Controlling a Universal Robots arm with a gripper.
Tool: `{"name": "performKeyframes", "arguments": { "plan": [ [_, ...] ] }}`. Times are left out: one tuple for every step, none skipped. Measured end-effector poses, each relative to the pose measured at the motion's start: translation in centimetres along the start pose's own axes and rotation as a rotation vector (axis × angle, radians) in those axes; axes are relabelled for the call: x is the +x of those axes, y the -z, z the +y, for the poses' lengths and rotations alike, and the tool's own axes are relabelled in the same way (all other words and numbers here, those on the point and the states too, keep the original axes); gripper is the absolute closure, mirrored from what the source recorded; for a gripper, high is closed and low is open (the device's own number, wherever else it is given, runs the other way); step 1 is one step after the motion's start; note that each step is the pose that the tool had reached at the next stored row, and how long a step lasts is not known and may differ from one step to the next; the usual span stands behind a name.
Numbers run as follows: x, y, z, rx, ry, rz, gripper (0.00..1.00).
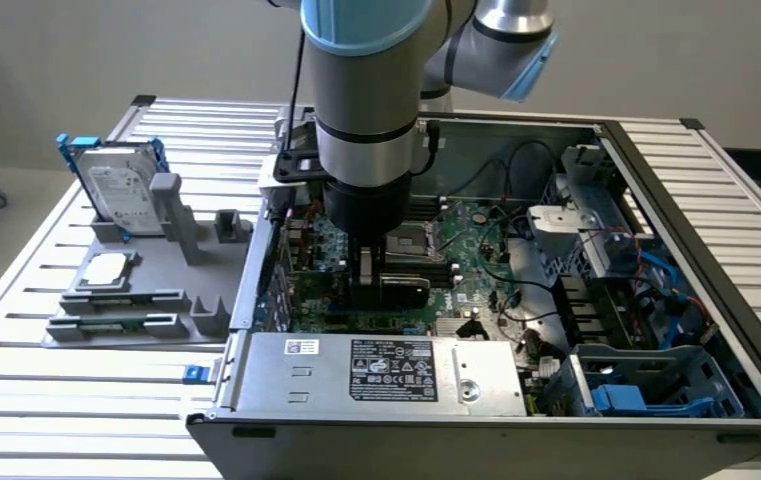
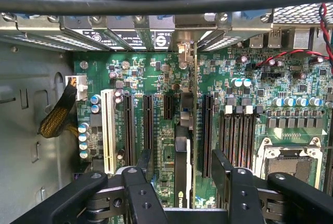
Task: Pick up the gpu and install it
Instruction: 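Insert the gpu into the slot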
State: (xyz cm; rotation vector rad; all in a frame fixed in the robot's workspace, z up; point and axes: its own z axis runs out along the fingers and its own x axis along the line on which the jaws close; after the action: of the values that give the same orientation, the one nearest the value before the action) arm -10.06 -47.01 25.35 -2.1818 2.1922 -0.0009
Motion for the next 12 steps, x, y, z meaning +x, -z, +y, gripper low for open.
{"name": "performKeyframes", "arguments": {
  "plan": [
    [0.00, 0.00, 0.00, 0.0000, 0.000, 0.0000, 0.42],
    [0.00, 0.00, 0.00, 0.0000, 0.000, 0.0000, 0.42],
    [0.00, 0.00, 0.00, 0.0000, 0.000, 0.0000, 0.42],
    [0.00, 0.00, 0.00, 0.0000, 0.000, 0.0000, 0.42],
    [0.00, 0.00, 0.00, 0.0000, 0.000, 0.0000, 0.42],
    [0.00, 0.00, 0.00, 0.0000, 0.000, 0.0000, 0.42],
    [-0.01, 0.03, 0.00, 0.0000, 0.000, 0.0000, 0.42],
    [-0.01, 0.06, 0.00, -0.0001, 0.000, 0.0001, 0.42],
    [-0.01, 0.06, 0.00, 0.0000, 0.000, 0.0000, 0.42],
    [-0.01, 0.06, 0.00, 0.0000, 0.000, -0.0001, 0.42],
    [-0.01, 0.06, 0.00, 0.0000, 0.000, 0.0000, 0.42],
    [-0.01, 0.05, 0.00, 0.0001, 0.000, -0.0001, 0.42]
  ]
}}
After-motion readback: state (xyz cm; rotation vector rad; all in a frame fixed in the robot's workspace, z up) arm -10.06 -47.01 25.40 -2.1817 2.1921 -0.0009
